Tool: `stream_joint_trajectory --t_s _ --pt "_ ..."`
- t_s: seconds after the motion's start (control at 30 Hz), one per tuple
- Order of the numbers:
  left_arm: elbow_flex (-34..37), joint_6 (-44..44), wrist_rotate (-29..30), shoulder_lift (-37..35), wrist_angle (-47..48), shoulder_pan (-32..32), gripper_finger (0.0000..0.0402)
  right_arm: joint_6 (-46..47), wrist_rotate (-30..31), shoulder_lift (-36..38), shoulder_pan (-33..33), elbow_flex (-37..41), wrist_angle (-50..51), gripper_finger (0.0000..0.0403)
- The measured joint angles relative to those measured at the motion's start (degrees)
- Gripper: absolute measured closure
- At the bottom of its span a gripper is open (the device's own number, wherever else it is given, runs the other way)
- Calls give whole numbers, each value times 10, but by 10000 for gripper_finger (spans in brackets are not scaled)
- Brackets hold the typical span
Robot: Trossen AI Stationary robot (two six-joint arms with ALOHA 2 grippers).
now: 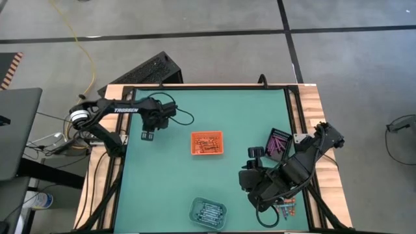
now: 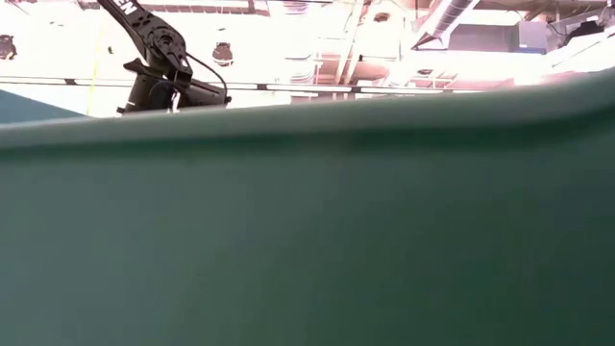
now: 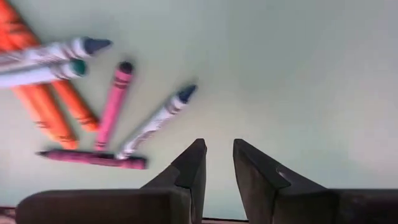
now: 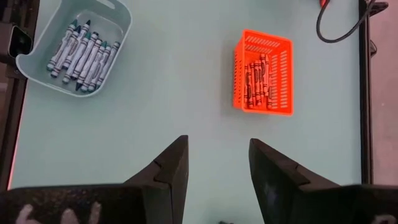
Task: Sort crayons
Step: Put the blue crayon into the blue bin
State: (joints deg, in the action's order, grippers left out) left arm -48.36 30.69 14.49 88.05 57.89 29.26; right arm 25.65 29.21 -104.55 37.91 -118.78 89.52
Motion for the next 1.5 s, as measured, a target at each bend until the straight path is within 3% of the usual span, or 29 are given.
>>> stream_joint_trajectory --t_s 0.23,0.47,0.77,1.07,1.37,1.5 --pt "15 66 68 0 -68 -9 292 -1 9 0 3 0 0 243" --pt "17 100 73 2 -64 9 245 2 9 0 8 16 1 243" --pt "17 140 54 2 -86 41 260 13 9 -1 7 82 -3 243" --pt "17 167 30 4 -93 50 262 34 9 0 26 87 -5 243" --pt "7 160 49 102 -89 43 265 59 11 0 38 87 -6 243" --pt "-4 160 53 120 -83 33 289 63 11 0 42 87 -6 243"
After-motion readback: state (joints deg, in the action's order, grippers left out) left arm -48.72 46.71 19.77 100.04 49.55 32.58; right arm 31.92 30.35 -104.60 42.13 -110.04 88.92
